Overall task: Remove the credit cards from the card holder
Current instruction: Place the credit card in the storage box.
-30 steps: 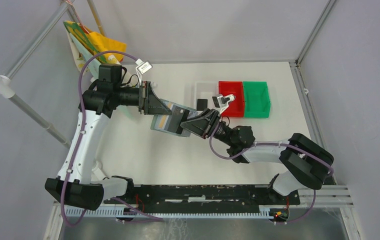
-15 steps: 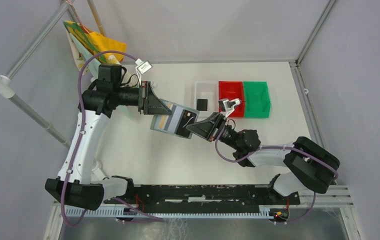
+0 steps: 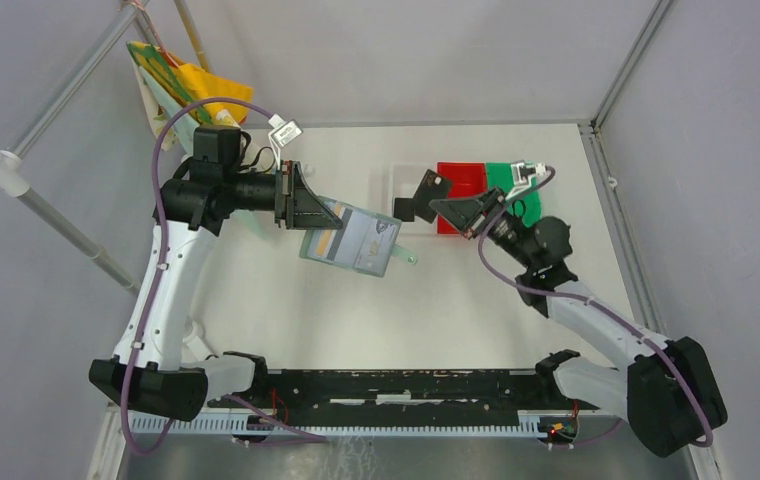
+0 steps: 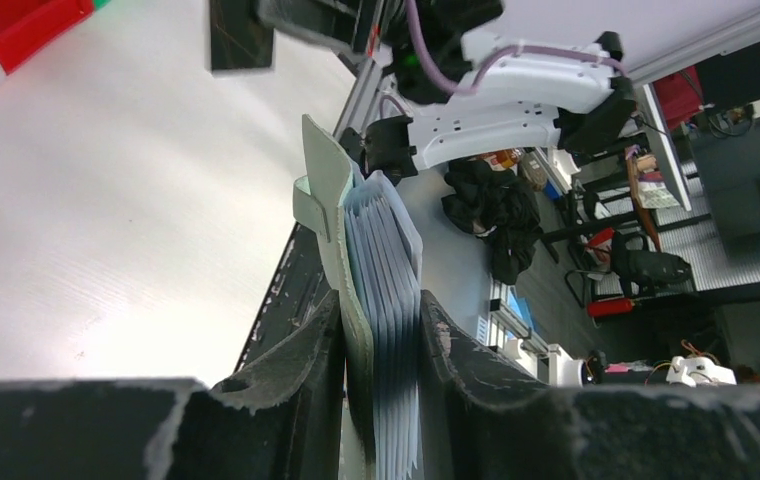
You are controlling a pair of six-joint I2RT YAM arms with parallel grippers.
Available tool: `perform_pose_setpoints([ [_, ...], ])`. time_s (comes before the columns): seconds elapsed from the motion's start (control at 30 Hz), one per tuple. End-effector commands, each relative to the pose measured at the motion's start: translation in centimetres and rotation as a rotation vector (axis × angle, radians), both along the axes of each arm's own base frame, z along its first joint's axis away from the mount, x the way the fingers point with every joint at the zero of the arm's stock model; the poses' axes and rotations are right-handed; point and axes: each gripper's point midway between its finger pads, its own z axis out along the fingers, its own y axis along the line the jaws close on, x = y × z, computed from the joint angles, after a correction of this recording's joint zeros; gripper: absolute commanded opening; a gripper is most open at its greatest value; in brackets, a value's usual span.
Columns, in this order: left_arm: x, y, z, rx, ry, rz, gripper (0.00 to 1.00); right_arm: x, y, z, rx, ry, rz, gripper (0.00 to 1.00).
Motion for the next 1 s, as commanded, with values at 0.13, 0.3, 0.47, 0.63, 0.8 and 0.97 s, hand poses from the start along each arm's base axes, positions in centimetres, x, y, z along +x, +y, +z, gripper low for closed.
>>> perform_pose_setpoints([
  [0.13,0.3,0.6,1.5,0.030,-0.191,0.043,0.09,9.5,-1.2,-7.7,-0.616,0.171,-0.118,0.00],
  [0.3,0.4,0.6,2.1,0.030,-0.221,0.057,0.09,14.2,-0.8,-10.8,-0.767,0.255,-0.154,0.00],
  [0.47,-0.1,0.7,2.4,0.025,-0.241,0.057,0.09,16.8,0.6,-14.0,-0.878,0.306,-0.165,0.00],
  [0.63,-0.5,0.7,2.5,0.017,-0.243,0.051,0.09,17.9,2.2,-17.2,-0.948,0.342,-0.172,0.00],
  [0.8,-0.9,0.6,3.2,-0.002,-0.254,0.047,0.08,18.9,3.6,-19.3,-0.963,0.361,-0.165,0.00],
  [0.97,-1.3,0.7,4.1,-0.017,-0.283,0.047,0.09,19.9,4.1,-20.6,-0.960,0.375,-0.170,0.00],
])
